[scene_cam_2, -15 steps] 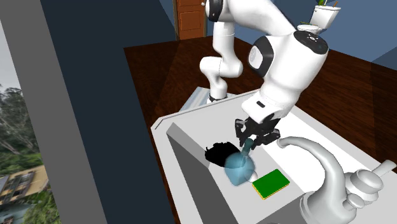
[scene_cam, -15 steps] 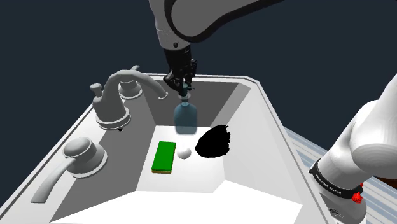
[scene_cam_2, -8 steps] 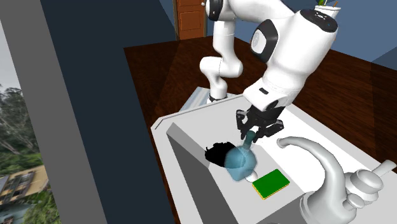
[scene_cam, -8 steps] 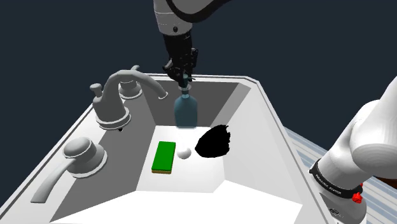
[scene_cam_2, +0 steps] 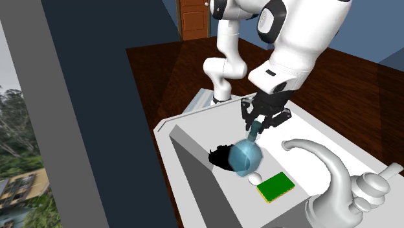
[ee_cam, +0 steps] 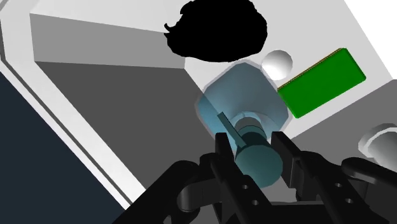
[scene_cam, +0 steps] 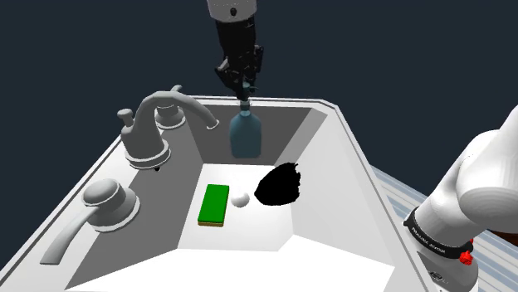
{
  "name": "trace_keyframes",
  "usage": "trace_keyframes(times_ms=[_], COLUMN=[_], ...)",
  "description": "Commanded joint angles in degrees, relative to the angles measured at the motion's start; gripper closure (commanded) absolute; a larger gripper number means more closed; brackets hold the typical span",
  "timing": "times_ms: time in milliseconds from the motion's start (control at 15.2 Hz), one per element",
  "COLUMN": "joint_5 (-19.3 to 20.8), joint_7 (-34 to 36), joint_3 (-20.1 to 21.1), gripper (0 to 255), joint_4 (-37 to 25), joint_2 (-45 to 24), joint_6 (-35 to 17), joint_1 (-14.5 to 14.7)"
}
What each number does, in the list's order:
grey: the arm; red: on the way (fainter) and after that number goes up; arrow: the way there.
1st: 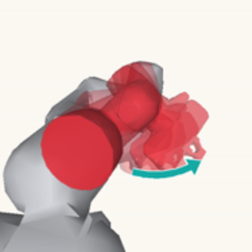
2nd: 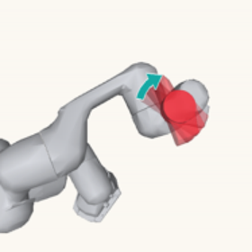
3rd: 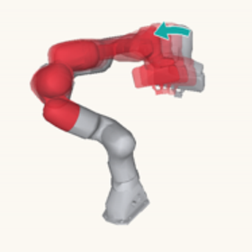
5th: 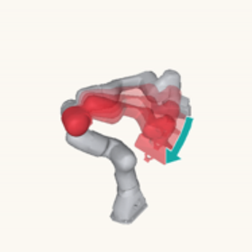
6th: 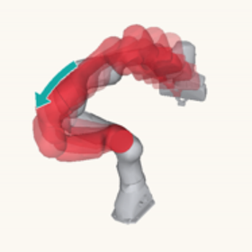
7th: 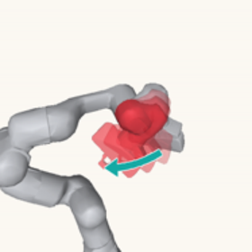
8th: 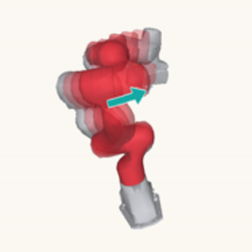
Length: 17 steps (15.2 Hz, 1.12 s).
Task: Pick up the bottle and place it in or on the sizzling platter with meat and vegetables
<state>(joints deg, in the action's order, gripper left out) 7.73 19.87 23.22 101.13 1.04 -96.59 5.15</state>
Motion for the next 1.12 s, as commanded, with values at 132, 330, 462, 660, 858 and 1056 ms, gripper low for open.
trace_keyframes(times_ms=[132,330,462,660,858,1056], joint_5=[-2.74,-4.24,-4.93,-5.52,-5.74,-5.89], joint_7=[-3.9,-6.82,-8.73,-11.5,-12.74,-12.57], joint_3=[-1.77,-3.55,-4.85,-6.89,-7.96,-7.94], gripper=[255,255,255,255,255,255], joint_4=[4.52,7.25,8.67,10.23,12.72,15.56], joint_2=[8.01,13.7,17.26,22.22,24.98,25.57], joint_6=[2.41,4.76,6.58,9.63,9.75,7.5], joint_1=[-1.18,-1.63,-1.83,-2.04,-1.99,-1.86])
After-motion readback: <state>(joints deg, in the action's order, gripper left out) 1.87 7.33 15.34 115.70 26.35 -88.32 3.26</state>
